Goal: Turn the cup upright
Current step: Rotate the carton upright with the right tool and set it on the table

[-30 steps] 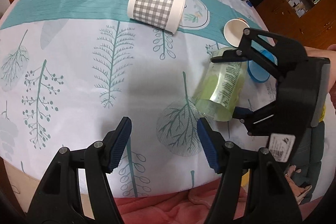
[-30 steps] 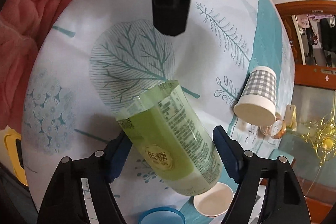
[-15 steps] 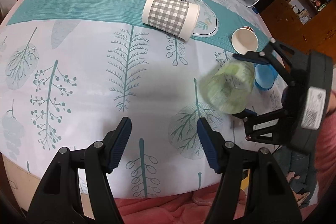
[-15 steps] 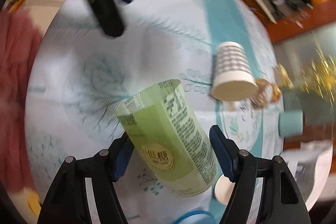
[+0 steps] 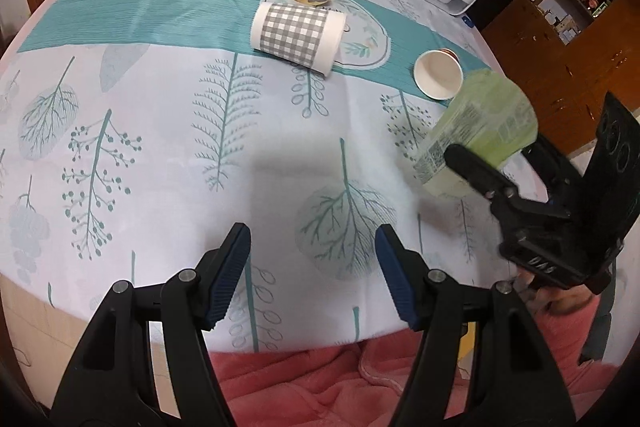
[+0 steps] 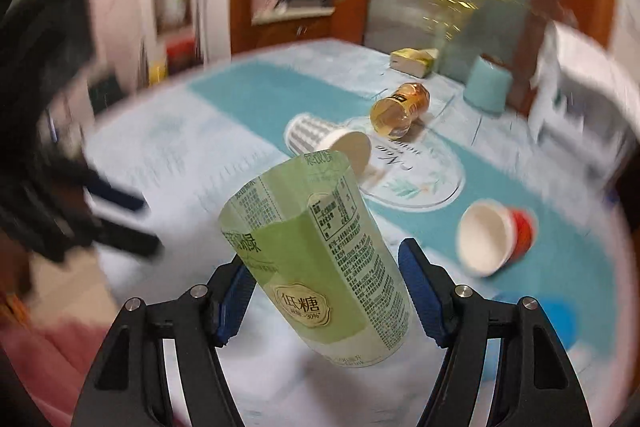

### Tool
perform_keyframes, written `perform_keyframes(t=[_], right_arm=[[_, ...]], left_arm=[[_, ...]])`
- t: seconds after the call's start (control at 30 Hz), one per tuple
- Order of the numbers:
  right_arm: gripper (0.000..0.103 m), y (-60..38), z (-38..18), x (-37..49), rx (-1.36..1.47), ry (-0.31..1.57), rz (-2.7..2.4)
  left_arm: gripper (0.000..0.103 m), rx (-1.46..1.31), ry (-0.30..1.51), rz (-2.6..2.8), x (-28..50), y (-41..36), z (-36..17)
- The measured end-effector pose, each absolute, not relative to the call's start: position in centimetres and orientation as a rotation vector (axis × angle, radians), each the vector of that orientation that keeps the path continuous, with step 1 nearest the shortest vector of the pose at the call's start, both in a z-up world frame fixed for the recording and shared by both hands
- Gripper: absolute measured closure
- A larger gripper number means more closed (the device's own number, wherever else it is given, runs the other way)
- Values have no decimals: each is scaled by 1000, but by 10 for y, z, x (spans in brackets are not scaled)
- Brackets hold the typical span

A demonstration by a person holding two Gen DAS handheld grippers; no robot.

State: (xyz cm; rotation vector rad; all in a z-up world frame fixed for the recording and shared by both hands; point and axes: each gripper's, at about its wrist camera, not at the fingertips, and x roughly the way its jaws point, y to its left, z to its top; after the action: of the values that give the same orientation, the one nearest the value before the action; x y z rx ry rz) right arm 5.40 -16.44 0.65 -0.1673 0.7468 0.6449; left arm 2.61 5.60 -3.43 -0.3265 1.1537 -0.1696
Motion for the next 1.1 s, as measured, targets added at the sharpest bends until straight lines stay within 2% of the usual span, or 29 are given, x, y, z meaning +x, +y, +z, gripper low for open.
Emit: perform_keyframes(t=[0.2, 0.73, 0.8, 0.87, 1.1], right_arm=[[32, -202, 6, 24, 116, 709, 667], [31, -186, -56, 7, 132, 725, 654], [29, -186, -60, 8, 114, 753, 646], [16, -184, -63, 6, 83, 791, 632], [10, -182, -61, -19, -25, 1005, 547]], left_arm=[[41, -269, 1165, -176, 10, 46, -34], [41, -197, 1146, -176, -22, 29, -30], [41, -194, 1142, -166, -24, 28, -30], [41, -179, 1135, -151, -26, 26, -28], [41, -139, 1134, -71, -29, 21, -24]])
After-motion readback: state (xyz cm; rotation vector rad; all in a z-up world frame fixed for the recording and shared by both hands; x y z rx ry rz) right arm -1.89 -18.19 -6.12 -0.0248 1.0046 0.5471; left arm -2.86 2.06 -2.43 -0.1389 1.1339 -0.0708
